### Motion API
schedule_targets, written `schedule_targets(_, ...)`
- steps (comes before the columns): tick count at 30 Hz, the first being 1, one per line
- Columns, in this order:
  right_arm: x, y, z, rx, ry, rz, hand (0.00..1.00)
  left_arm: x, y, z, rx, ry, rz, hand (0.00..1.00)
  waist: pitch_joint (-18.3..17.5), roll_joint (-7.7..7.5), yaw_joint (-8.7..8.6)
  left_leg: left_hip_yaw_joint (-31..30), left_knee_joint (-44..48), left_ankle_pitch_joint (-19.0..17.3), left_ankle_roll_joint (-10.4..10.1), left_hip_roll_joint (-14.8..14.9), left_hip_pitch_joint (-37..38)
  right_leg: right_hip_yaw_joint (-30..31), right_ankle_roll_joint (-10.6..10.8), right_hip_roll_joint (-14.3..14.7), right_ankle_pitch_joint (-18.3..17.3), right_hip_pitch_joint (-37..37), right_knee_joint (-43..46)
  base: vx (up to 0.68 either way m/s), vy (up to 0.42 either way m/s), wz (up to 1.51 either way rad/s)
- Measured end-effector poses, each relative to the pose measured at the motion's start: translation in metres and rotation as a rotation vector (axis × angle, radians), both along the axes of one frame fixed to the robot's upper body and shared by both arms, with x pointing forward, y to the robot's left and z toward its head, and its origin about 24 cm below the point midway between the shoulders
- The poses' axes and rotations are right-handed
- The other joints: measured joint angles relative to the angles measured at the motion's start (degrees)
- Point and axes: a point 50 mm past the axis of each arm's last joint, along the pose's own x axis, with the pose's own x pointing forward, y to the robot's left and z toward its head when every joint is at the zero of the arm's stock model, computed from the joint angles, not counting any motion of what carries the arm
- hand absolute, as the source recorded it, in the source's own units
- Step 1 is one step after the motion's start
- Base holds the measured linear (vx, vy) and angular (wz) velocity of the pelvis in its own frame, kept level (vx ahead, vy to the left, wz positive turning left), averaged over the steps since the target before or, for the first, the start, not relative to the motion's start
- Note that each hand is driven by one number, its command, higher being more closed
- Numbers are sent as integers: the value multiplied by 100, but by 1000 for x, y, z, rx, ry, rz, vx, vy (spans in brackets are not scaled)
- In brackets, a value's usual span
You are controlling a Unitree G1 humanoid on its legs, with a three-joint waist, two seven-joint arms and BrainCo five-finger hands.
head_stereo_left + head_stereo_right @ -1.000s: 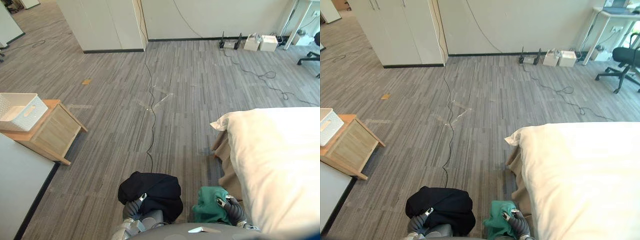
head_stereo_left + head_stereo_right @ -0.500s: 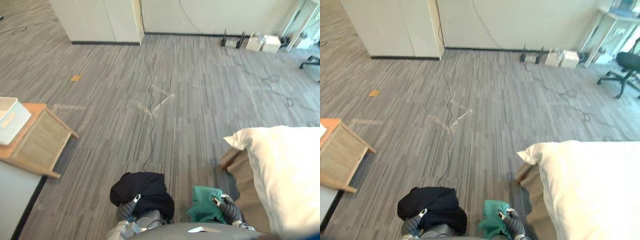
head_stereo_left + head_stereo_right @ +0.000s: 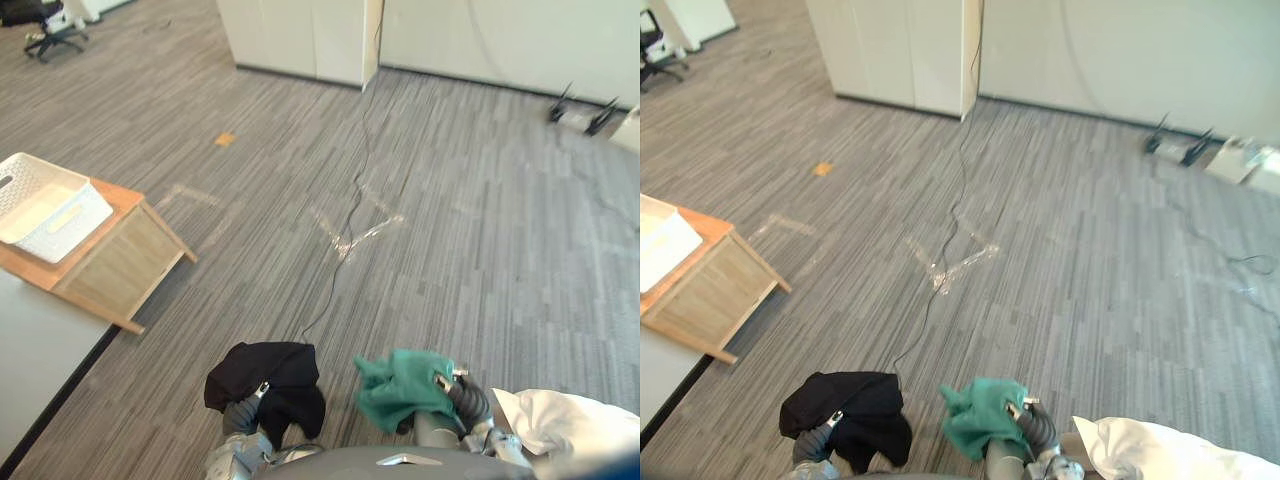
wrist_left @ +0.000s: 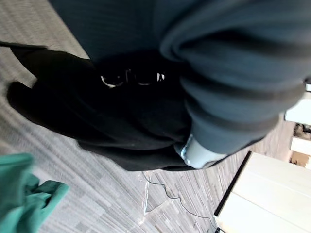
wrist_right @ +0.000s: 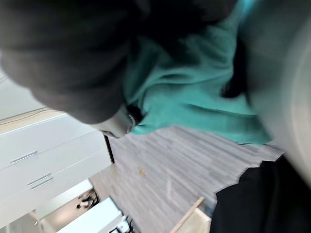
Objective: Tidy the bed and pick cloth on bed and put in laundry
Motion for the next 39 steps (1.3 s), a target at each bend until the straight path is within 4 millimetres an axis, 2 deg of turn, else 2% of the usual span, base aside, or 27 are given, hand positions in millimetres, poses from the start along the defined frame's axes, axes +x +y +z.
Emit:
schedule_targets(2,7,1,2,4,-15,2,100,-1,-2,0,-12,-5,-3,100,6,-6,45,-42,680,73,83,148,-189,-150,-39,126,-332,160,129,447,-353,18)
schedule_targets(3,13,4,3,15,-19,16,100,-5,-6,-1,-27,0,-6,100,34,57,78,-166,2175,550,34,365,-806,-238,-32,360,-553,546,-75,428,-375,15)
schedule_targets(4,14,4,3,14,-20,18,100,-5,-8,-1,-35,-4,-10,100,78,118,59,-224,2854,939,87,480,-1091,-303,-48,487,-578,776,-277,309,-273,23)
schedule_targets(5,14,1,5,8,-20,23,100,-5,-11,-1,-47,-10,-12,100,169,222,46,-307,3846,1812,57,659,-1567,-385,-59,712,-572,1209,-644,214,-156,16)
schedule_targets(6,14,-1,7,3,-26,35,100,-10,-15,-2,-63,-8,-12,100,228,305,124,-295,5112,1626,145,792,-2238,-417,-143,930,-570,1641,-1000,276,-167,-7)
schedule_targets(7,13,-7,6,-8,-15,33,100,-14,-14,0,-62,-17,-1,100,263,307,217,-193,5799,1245,329,600,-2802,-377,-259,971,-627,2014,-1219,298,-153,-23)
schedule_targets(8,13,-9,6,-12,-12,33,100,-14,-14,1,-59,-23,0,100,265,299,249,-133,5845,1143,339,517,-2950,-340,-272,971,-643,2131,-1294,344,-127,-42)
schedule_targets(10,16,-13,8,-20,-15,46,100,-16,-12,6,-56,-55,4,100,277,306,395,248,5018,849,247,10,-3486,-109,-291,971,-648,2634,-1755,399,-84,-58)
schedule_targets(11,17,-13,8,-16,-16,51,100,-17,-12,7,-57,-55,8,100,285,301,391,335,4776,807,237,-64,-3555,-80,-298,971,-644,2720,-1832,450,-31,-50)
schedule_targets(13,16,-10,8,-1,-18,80,100,-16,-13,9,-67,-69,21,100,311,260,391,869,2883,746,197,-369,-3580,18,-209,967,-698,3160,-2190,404,15,-28)
schedule_targets(14,16,-9,8,0,-19,82,100,-16,-13,9,-68,-71,21,100,313,257,388,990,2493,759,201,-410,-3553,14,-166,965,-705,3227,-2231,457,58,-6)
schedule_targets(15,12,-10,8,2,-15,81,100,-13,-15,10,-85,-76,30,100,322,246,383,1368,1410,1006,226,-513,-3410,-36,-63,966,-771,3471,-2352,599,84,23)
schedule_targets(16,6,-11,6,4,2,78,100,-11,-18,9,-91,-74,30,100,330,234,371,1825,252,1624,340,-635,-3174,-178,139,992,-875,3787,-2479,519,84,32)
schedule_targets(17,3,-11,5,6,9,76,100,-10,-20,9,-93,-74,26,100,329,236,368,1982,-60,1872,339,-668,-3100,-236,240,1005,-934,3899,-2483,514,108,56)
schedule_targets(18,-5,-11,0,10,40,65,100,-7,-21,9,-88,-69,19,100,329,145,382,2309,-339,2164,1267,-820,-2870,-406,485,923,-1085,4218,-2476,384,97,46)
schedule_targets(20,-6,-9,-1,18,46,62,100,-2,-16,9,-75,-74,24,100,271,-102,433,2459,-163,1849,1326,-1038,-2872,-602,686,701,-1021,4344,-2474,449,101,48)
schedule_targets(22,-1,-6,1,14,33,70,100,1,-16,9,-75,-76,15,100,227,-127,461,2538,420,1227,1478,-1003,-3016,-611,933,641,-824,4393,-2404,515,132,32)
schedule_targets(23,-1,-7,0,4,41,65,100,1,-16,8,-78,-69,18,100,154,-139,534,2515,673,896,1629,-1010,-3024,-584,1020,548,-782,4326,-2058,612,151,17)
schedule_targets(25,-2,-4,-1,-4,48,76,100,-2,-14,5,-71,-44,32,100,5,-173,551,2383,905,489,1609,-1072,-2895,-556,1316,179,-607,3781,-418,554,135,28)
schedule_targets(26,-1,3,-1,14,43,83,100,-3,-7,5,-43,-35,27,100,-56,-291,516,2163,735,335,1536,-1299,-2496,-202,1313,-343,-56,2839,1884,488,116,48)
schedule_targets(28,-7,5,-3,20,60,84,100,-4,-8,5,-41,-28,19,100,-70,-259,440,1880,535,331,1525,-1374,-2096,-148,1246,-530,-92,2444,2799,463,93,67)
schedule_targets(30,-19,6,-6,25,80,85,100,-3,-7,6,-28,-25,12,100,-81,-216,370,1467,264,336,1518,-1415,-1579,-216,949,-635,-306,2052,3141,400,37,104)
schedule_targets(32,-28,9,-8,33,95,80,100,3,-5,8,-17,-41,1,100,-67,-252,317,982,106,336,1518,-1488,-1205,-192,829,-640,-596,1611,2861,400,-19,123)
schedule_targets(35,-30,9,-8,35,98,66,100,16,-3,10,-7,-55,-12,100,-43,-252,241,151,-82,326,1499,-1488,-800,-115,736,-280,-880,1070,1327,294,-81,145)
schedule_targets(36,-31,7,-9,33,103,48,100,17,-4,10,-13,-49,-19,100,-34,-237,213,-104,-134,306,1462,-1490,-639,-33,747,-155,-831,955,575,257,-84,130)
schedule_targets(37,-28,7,-9,41,99,33,100,16,-5,8,-17,-34,-26,100,-39,-218,225,-390,-157,265,1388,-1489,-529,178,785,10,-534,803,-426,253,-83,122)
schedule_targets(39,-25,8,-8,64,91,20,100,13,-4,5,-18,-13,-34,100,-44,-221,261,-697,-259,217,1304,-1507,-405,420,787,104,-48,597,-1386,304,-139,110)
